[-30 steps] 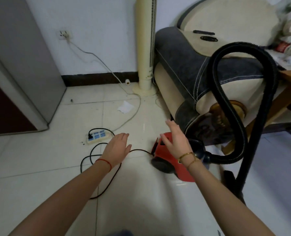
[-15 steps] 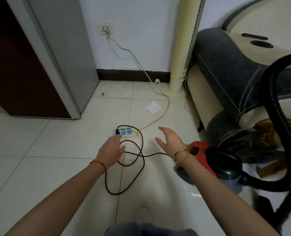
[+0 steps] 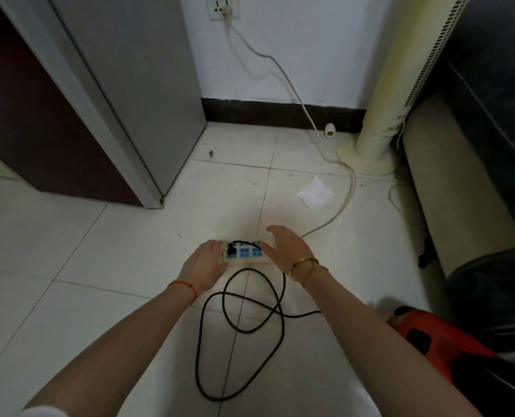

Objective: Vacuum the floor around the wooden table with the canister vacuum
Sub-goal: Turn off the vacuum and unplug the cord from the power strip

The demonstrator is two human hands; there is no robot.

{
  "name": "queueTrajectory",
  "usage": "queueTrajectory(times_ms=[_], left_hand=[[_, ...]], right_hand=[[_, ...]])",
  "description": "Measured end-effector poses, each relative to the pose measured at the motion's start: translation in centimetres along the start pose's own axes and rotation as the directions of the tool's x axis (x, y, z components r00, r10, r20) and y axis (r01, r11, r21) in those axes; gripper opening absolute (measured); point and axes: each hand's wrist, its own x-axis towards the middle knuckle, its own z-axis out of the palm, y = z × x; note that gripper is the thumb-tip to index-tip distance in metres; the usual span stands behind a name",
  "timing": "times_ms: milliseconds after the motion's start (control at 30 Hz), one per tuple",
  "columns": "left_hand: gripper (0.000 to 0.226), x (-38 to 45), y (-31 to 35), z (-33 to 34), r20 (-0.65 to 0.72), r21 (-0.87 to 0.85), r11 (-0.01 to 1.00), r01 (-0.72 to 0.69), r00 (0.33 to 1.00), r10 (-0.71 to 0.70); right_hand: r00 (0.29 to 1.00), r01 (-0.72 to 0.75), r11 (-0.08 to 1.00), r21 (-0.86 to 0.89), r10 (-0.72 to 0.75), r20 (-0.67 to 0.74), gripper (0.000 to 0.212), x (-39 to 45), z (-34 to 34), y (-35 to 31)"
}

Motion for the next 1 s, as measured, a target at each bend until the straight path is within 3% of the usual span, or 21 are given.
queueTrajectory(times_ms=[333, 600, 867, 1000], left_hand=[[0.063, 7.4, -4.5, 6.4, 0.035, -0.061, 0.998, 0.032, 0.999, -0.03], [0.065, 11.7, -6.4, 10.3, 0.091, -0.124, 0.991, 0.057, 0.995, -0.046], [0.055, 13.1, -7.9, 12.4, -0.008, -0.147, 0.989, -0.02, 1.0, 0.019], [0.063, 13.0, -8.1, 12.9, -0.009, -0.167, 0.986, -0.021, 1.0, 0.02]], right_hand=[[0.979, 0.045, 0.99, -0.135, -0.017, 0.203, 0.051, 9.9, 6.7, -1.1], [0.95, 0.039, 0.945, -0.324, 0.066, 0.307, 0.043, 14.8, 10.3, -1.7], [0.928, 0.11, 0.907, -0.407, 0.053, 0.369, 0.029, 15.9, 12.4, -2.8], [0.92, 0.034, 0.928, -0.37, 0.115, 0.374, 0.027, 16.4, 12.7, -2.9]])
